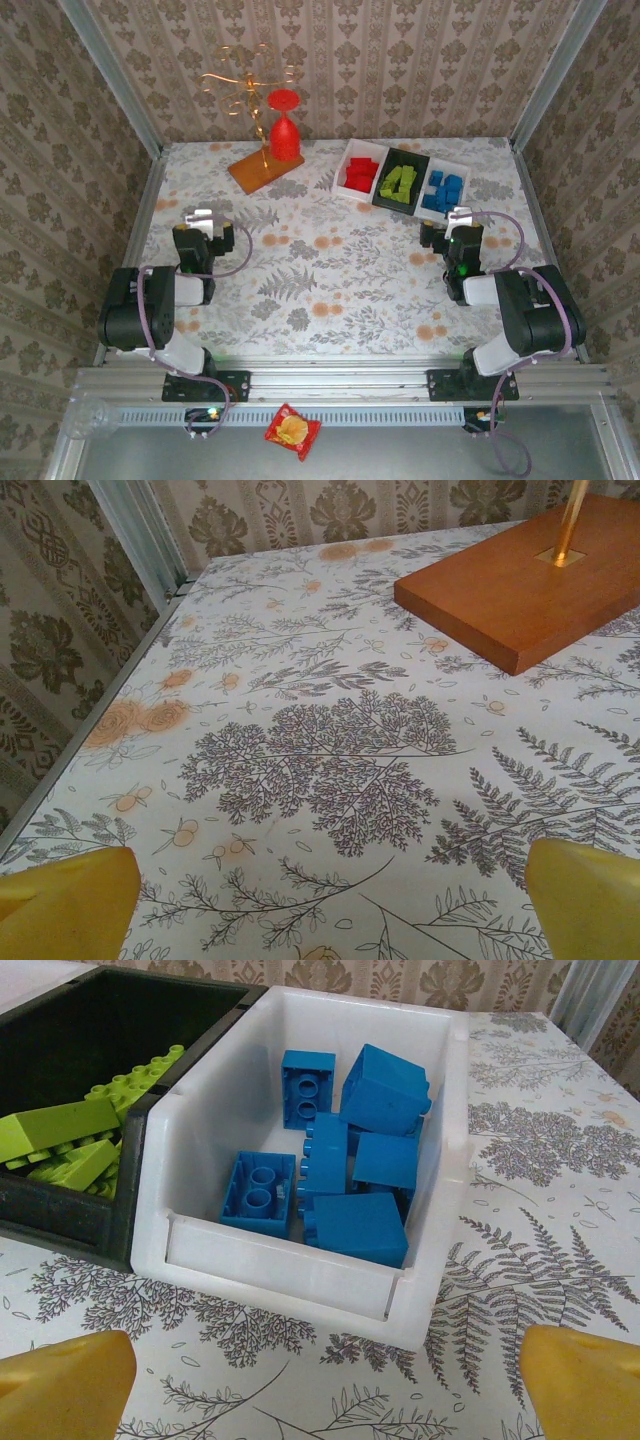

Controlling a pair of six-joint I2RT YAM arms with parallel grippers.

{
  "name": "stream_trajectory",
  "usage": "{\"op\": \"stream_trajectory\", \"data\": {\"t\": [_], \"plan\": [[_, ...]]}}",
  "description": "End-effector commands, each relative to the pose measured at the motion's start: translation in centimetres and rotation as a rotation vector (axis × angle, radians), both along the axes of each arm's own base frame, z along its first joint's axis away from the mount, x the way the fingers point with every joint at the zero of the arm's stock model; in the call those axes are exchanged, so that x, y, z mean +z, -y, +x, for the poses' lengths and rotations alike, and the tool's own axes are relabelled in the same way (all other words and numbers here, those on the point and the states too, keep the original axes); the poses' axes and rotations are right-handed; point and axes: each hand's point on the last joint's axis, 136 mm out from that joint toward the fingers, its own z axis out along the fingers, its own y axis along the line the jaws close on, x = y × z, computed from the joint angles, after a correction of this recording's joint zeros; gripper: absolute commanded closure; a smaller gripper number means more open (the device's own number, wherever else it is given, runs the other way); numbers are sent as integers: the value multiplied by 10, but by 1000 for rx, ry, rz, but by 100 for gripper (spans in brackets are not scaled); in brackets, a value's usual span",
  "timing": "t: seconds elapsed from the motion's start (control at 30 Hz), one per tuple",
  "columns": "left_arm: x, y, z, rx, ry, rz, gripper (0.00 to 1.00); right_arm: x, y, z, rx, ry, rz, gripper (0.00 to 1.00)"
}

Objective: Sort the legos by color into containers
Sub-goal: Reset both arms

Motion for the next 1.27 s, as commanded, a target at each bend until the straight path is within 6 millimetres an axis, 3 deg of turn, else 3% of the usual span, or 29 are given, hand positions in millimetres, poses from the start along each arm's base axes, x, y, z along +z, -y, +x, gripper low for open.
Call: {"op": "stream_trajectory", "data": {"t": [0.0,1.23], "plan": [[1,0,0,17,2,-13,0,8,0,7,0,24,15,0],[2,5,-1,14,10,19,0,8,-6,8,35,22,12,0]]}}
